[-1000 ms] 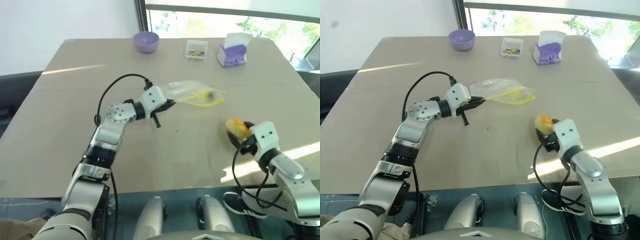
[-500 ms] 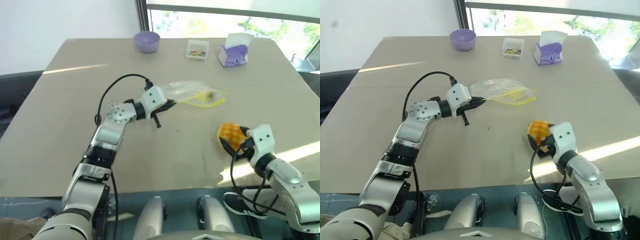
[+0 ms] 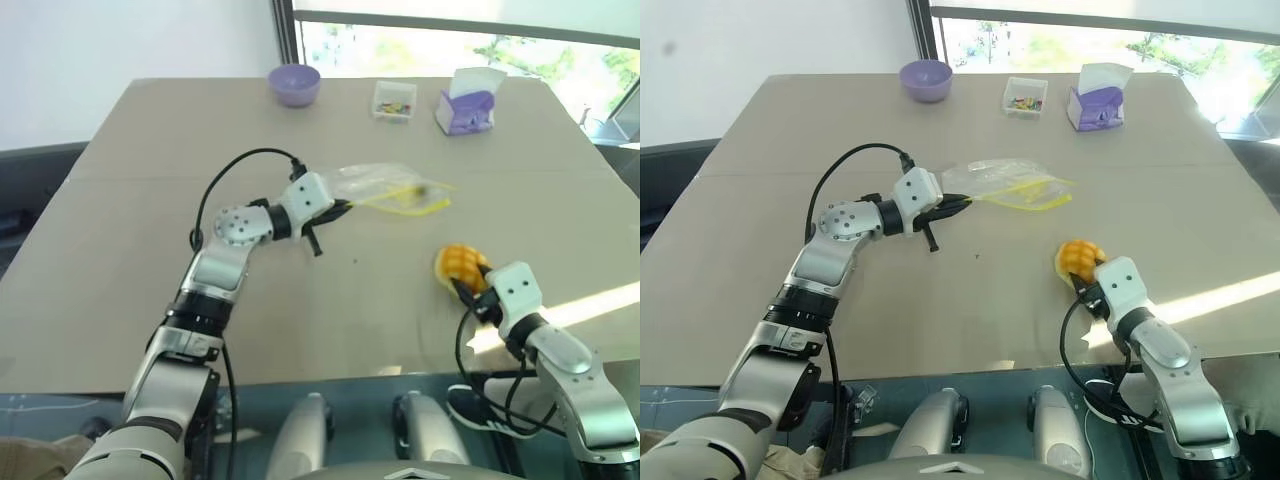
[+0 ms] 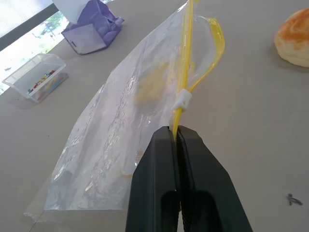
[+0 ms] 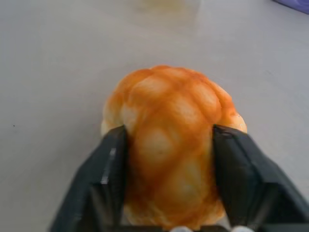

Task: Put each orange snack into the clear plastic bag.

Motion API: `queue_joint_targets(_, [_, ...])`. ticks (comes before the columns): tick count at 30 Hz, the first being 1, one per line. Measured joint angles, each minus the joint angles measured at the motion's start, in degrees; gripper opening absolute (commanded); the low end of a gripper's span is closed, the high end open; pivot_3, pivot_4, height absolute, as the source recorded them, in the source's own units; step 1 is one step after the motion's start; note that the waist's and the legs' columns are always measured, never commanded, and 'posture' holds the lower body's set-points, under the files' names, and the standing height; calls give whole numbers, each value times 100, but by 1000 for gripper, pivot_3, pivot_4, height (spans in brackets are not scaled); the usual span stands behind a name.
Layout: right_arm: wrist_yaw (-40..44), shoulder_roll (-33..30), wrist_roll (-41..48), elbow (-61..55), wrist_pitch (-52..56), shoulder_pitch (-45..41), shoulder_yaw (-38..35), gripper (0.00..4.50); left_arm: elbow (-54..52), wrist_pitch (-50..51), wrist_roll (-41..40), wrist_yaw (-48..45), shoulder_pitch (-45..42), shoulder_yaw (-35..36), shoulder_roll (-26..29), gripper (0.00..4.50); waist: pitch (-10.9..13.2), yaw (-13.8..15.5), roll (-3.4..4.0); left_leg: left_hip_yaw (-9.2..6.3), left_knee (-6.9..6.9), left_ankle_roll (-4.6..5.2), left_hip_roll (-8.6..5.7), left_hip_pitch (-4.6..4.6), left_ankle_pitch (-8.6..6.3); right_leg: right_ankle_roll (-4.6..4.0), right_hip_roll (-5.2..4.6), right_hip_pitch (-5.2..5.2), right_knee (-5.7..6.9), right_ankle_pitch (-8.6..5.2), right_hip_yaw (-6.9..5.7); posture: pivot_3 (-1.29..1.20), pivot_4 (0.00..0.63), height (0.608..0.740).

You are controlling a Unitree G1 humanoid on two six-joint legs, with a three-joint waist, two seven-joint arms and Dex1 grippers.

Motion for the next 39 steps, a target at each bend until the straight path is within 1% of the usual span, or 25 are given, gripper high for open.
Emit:
queue_joint_targets(6, [102,-24,-68,186,-430,-3,2,1061,-9,11,-53,-6,0,2,0,0,0,-1,0,0,0,0,0,0,0,0,0,-1,0,0,0,0,150,740])
queue_joint_targets(8, [315,-68,212,106,-342,-268,-81,1061,-19,-8,-85,-45,4,3,3,0,2,-27,4,5,1,0,0,0,0,0,0,-2,0,0,6,0,150,740])
queue_joint_targets(11, [452,-167,423,-327,-276,-729,-156,1061,-146,-61,-85,-128,25,-12,12,0,2,-13,3,-3,-1,0,4,0,0,-1,5,-3,0,0,0,0,150,740])
queue_joint_targets(18, [546,-177,575,-399,309,-1393,36,1061,-290,-146,-86,-241,140,-14,58,0,3,1,3,0,1,0,2,-6,0,-1,3,-3,-5,0,1,0,150,740])
queue_joint_targets(22, [603,-187,575,-218,603,-1979,202,1061,-578,-259,-101,-306,232,-21,52,0,2,-4,4,-3,-2,0,4,-5,0,-1,5,-4,-4,0,-2,0,150,740])
queue_joint_targets(27, [668,-178,538,5,653,-2036,459,1061,-695,-282,-136,-406,376,-27,45,0,2,-1,4,-1,-2,0,2,-8,0,-1,3,-5,-8,0,-1,0,150,740])
queue_joint_targets(29, [665,-106,518,153,618,-2048,523,1061,-843,-312,-183,-444,467,-32,41,0,3,-4,4,-1,-2,0,2,-8,0,-1,3,-5,-8,0,0,0,150,740])
queue_joint_targets(33, [646,111,525,663,518,-2403,559,1061,-1136,-523,-248,-635,661,-134,96,0,3,-15,5,-1,-2,0,5,-5,0,-2,5,-6,-5,0,1,0,150,740])
queue_joint_targets(39, [592,411,531,1163,406,-2821,554,1061,-1143,-551,-331,-738,743,-175,121,0,3,-11,5,0,-2,0,5,-5,0,-2,6,-6,-4,0,0,0,150,740])
